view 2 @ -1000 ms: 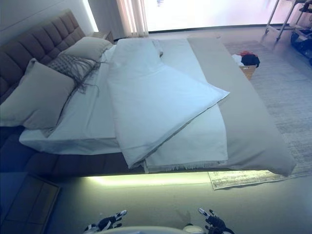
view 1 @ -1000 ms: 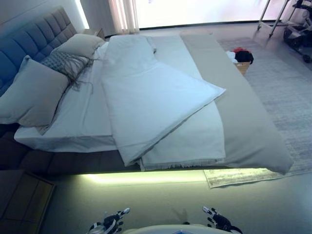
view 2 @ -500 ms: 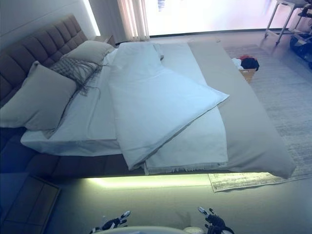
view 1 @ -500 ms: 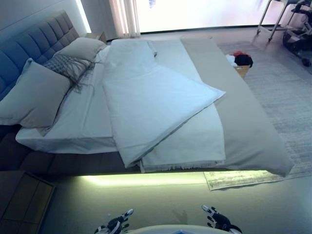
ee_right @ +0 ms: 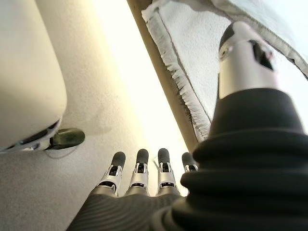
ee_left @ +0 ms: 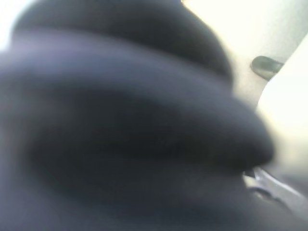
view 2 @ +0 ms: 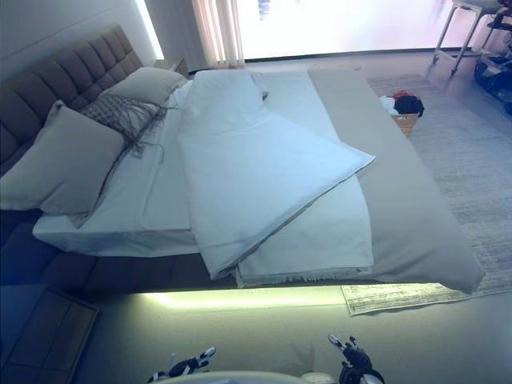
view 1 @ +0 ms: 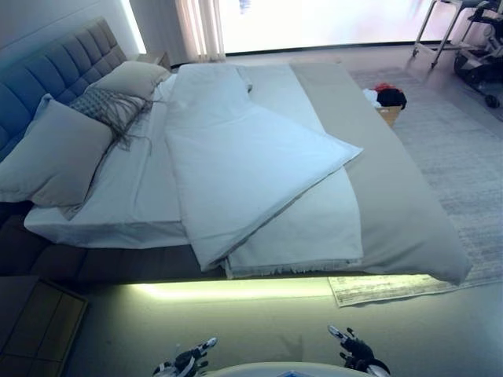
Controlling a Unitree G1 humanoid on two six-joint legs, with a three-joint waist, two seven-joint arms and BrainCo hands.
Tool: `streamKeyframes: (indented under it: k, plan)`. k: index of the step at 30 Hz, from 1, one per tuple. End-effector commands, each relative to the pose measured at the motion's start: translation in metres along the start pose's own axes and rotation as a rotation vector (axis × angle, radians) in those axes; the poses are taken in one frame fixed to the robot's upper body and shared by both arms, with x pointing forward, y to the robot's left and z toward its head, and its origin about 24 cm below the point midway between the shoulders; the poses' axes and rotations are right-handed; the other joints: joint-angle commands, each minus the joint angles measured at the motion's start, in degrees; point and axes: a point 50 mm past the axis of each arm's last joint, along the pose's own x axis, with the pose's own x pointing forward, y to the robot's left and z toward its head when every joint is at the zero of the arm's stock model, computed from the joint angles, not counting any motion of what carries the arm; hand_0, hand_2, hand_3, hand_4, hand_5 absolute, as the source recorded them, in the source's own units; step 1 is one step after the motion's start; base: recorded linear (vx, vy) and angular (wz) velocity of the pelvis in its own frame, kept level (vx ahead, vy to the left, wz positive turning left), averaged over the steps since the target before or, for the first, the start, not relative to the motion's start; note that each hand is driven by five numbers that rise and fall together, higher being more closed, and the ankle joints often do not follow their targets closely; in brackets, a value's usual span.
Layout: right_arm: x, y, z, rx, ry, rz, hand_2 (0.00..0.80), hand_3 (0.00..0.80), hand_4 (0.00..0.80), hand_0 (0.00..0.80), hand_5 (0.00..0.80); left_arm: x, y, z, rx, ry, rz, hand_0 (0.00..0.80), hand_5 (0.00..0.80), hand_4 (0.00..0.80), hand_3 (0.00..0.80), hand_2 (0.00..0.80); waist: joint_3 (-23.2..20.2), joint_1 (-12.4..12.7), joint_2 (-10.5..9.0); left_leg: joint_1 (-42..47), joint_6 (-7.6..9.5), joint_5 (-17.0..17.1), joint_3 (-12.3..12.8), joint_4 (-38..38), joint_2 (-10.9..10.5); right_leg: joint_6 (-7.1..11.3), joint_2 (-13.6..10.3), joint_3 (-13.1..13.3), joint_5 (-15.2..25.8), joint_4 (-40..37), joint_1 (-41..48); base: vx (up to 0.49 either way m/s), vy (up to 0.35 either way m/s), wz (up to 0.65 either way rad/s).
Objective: Make the bed neatly
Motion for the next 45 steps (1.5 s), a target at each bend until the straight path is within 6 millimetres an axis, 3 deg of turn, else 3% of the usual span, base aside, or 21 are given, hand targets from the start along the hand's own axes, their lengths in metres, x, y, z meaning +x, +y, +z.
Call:
streamKeyframes:
  k: [1,2,4,6,7,9,11,14,15,16,18,20,23,24,27,30,32,35,38,42,45]
  plan:
    - [0.011,0.027,0.032,-0.043,-0.084,0.044,0.0,0.0,0.0,0.0,0.0,0.004,-0.005,0.027,-0.115,-0.102,0.037,0.0,0.0,0.0,0.0,0.0,4.6,1.6,-5.27,-7.1,3.31,-3.9,0.1,17.7,-5.6,-0.27,-1.4,1.7,-1.9,4.8,-1.2,-0.049,-0.053,0.08]
    - [0.012,0.026,0.036,-0.072,-0.088,0.046,0.0,0.0,0.0,0.0,0.0,0.004,-0.003,0.031,-0.171,-0.134,0.044,0.0,0.0,0.0,0.0,0.0,6.1,2.0,-5.53,-11.7,2.37,-1.1,-0.7,24.4,-5.0,-1.22,-1.4,2.3,-1.8,5.2,-1.3,0.0,0.0,0.0]
    - [0.012,0.023,0.04,-0.129,-0.093,0.029,0.0,0.0,0.0,0.0,0.0,0.004,-0.002,0.035,-0.252,-0.169,0.056,0.0,0.0,0.0,0.0,0.0,7.7,2.3,-4.91,-15.2,1.08,2.9,-0.3,23.9,-2.6,-1.63,-0.7,3.6,-2.2,5.8,-0.9,0.075,0.112,-0.22]
    - [0.012,0.015,0.042,-0.119,-0.085,0.024,0.0,0.0,0.0,0.0,0.0,0.002,0.004,0.034,-0.329,-0.189,0.086,0.0,0.0,0.0,0.0,0.0,8.5,2.4,-3.83,-14.2,-0.37,6.9,1.2,15.2,1.5,-1.16,-0.2,4.2,-3.4,6.0,0.5,0.258,0.242,-0.21]
    - [0.012,0.012,0.04,-0.077,-0.073,0.046,0.0,0.0,0.0,0.0,0.0,0.001,0.008,0.031,-0.373,-0.195,0.106,0.0,0.0,0.0,0.0,0.0,8.6,2.8,-2.99,-13.9,-1.68,10.9,0.8,7.9,3.9,-0.81,0.4,4.5,-4.3,5.6,1.9,0.33,0.222,-0.19]
    - [0.01,0.006,0.034,-0.034,-0.059,0.068,0.0,0.0,0.0,0.0,0.0,0.0,0.012,0.026,-0.412,-0.195,0.134,0.0,0.0,0.0,0.0,0.0,8.8,3.9,-2.73,-15.2,-3.01,14.7,-0.7,-0.2,6.1,-0.26,0.3,5.6,-5.8,4.8,4.8,0.365,0.208,-0.02]
    - [0.007,-0.003,0.027,-0.031,-0.044,0.042,0.0,0.0,0.0,0.0,0.0,-0.001,0.014,0.021,-0.44,-0.194,0.153,0.0,0.0,0.0,0.0,0.0,8.7,4.4,-2.78,-16.7,-3.79,15.6,-1.1,-3.1,7.6,0.18,-0.5,6.1,-7.2,4.6,7.2,0.375,0.242,0.15]
    - [0.003,-0.015,0.018,-0.019,-0.026,0.006,0.0,0.0,0.0,0.0,0.0,-0.002,0.014,0.014,-0.442,-0.18,0.152,0.0,0.0,0.0,0.0,0.0,8.1,4.3,-2.03,-17.1,-4.29,15.7,1.6,-3.0,8.9,1.38,-2.0,5.9,-9.5,5.1,9.9,0.334,0.283,0.15]
    - [0.003,-0.015,0.018,-0.018,-0.026,0.005,0.0,0.0,0.0,0.0,0.0,-0.002,0.014,0.014,-0.441,-0.179,0.152,0.0,0.0,0.0,0.0,0.0,8.1,4.3,-2.01,-17.0,-4.3,15.7,1.7,-3.0,8.9,1.45,-2.1,5.8,-9.6,5.1,10.1,0.368,0.332,-0.13]
    - [0.002,-0.016,0.016,-0.009,-0.024,0.009,0.0,0.0,0.0,0.0,0.0,-0.002,0.013,0.01,-0.43,-0.163,0.151,0.0,0.0,0.0,0.0,0.0,7.6,4.5,-1.72,-16.6,-3.91,14.5,2.9,-2.3,8.6,2.73,-4.0,5.6,-10.5,5.8,11.6,0.46,0.416,-0.3]
    - [0.004,-0.013,0.019,0.004,-0.029,0.002,0.0,0.0,0.0,0.0,0.0,-0.002,0.014,0.006,-0.39,-0.129,0.157,0.0,0.0,0.0,0.0,0.0,6.6,5.4,-1.85,-16.0,-3.3,12.7,2.0,-1.4,7.5,4.82,-7.3,4.8,-10.7,7.3,12.2,0.56,0.491,-0.55]
    - [0.005,-0.006,0.02,0.09,-0.035,0.054,0.0,0.0,0.0,0.0,0.0,-0.004,0.02,0.006,-0.356,-0.123,0.161,0.0,0.0,0.0,0.0,0.0,5.7,6.1,-2.37,-18.0,-2.41,10.6,1.6,4.1,5.7,6.16,-9.7,4.4,-10.9,10.2,13.2,0.458,0.393,-0.43]
    - [0.006,-0.002,0.019,0.066,-0.015,0.073,0.0,0.0,0.0,0.0,0.0,-0.004,0.021,0.012,-0.243,-0.098,0.132,0.0,0.0,0.0,0.0,0.0,4.1,5.5,-3.25,-18.3,0.65,7.9,2.6,6.4,3.0,7.13,-12.4,5.5,-5.6,16.1,11.2,0.357,0.351,0.05]
    - [0.006,0.0,0.017,0.069,-0.004,0.079,0.0,0.0,0.0,0.0,0.0,-0.003,0.021,0.021,-0.189,-0.101,0.123,0.0,0.0,0.0,0.0,0.0,3.6,4.8,-3.22,-17.3,2.79,6.3,2.0,6.2,0.8,6.88,-13.4,6.7,-0.1,22.9,7.3,0.328,0.329,0.18]
    - [0.005,-0.002,0.014,0.109,0.005,0.077,0.0,0.0,0.0,0.0,0.0,-0.004,0.027,0.033,-0.13,-0.098,0.133,0.0,0.0,0.0,0.0,0.0,3.4,3.4,-2.43,-15.4,4.66,5.0,2.2,5.3,-1.2,5.47,-10.9,7.3,1.1,29.0,0.5,0.308,0.219,0.23]
    - [0.006,-0.003,0.022,0.129,-0.021,0.08,0.0,0.0,0.0,0.0,0.0,-0.006,0.034,0.045,-0.126,-0.121,0.149,0.0,0.0,0.0,0.0,0.0,4.8,2.3,-1.36,-13.9,4.17,4.9,2.7,4.4,-1.6,3.67,-7.8,4.2,-2.4,24.1,-7.2,0.144,0.003,0.12]
    - [0.012,0.004,0.047,0.149,-0.096,0.117,0.0,0.0,0.0,0.0,0.0,-0.006,0.033,0.057,-0.132,-0.166,0.142,0.0,0.0,0.0,0.0,0.0,7.4,1.9,-0.59,-13.1,3.53,4.1,2.1,4.5,-2.0,2.88,-6.7,2.4,-0.9,18.1,-15.0,-0.094,-0.124,-0.14]
    - [0.017,0.021,0.082,0.169,-0.19,0.177,0.0,0.0,0.0,0.0,0.0,-0.005,0.029,0.073,-0.129,-0.224,0.113,0.0,0.0,0.0,0.0,0.0,10.8,1.2,-1.76,-14.3,4.14,0.3,2.2,7.2,-3.2,4.23,-7.8,2.8,5.5,13.5,-22.8,-0.136,-0.171,-0.14]
    - [0.016,0.025,0.073,0.147,-0.166,0.169,0.0,0.0,0.0,0.0,0.0,-0.004,0.025,0.06,-0.165,-0.205,0.114,0.0,0.0,0.0,0.0,0.0,9.9,0.1,-2.8,-14.9,4.55,-1.8,2.0,12.0,-2.7,4.02,-6.5,4.9,3.4,13.2,-20.0,0.197,-0.194,0.35]
    - [0.013,0.017,0.056,0.152,-0.138,0.156,0.0,0.0,0.0,0.0,0.0,0.0,0.015,0.037,-0.182,-0.148,0.089,0.0,0.0,0.0,0.0,0.0,7.4,0.5,-3.28,-10.1,3.7,-2.2,1.8,10.4,-1.0,3.48,-6.4,1.1,1.2,12.3,-14.8,0.324,-0.116,0.3]
    - [0.013,0.019,0.056,0.157,-0.136,0.181,0.0,0.0,0.0,0.0,0.0,0.001,0.01,0.029,-0.178,-0.114,0.089,0.0,0.0,0.0,0.0,0.0,6.0,0.1,-3.51,-7.6,2.39,-2.3,2.3,9.5,0.8,2.65,-6.2,-0.6,-0.2,13.2,-13.7,0.278,-0.056,0.16]
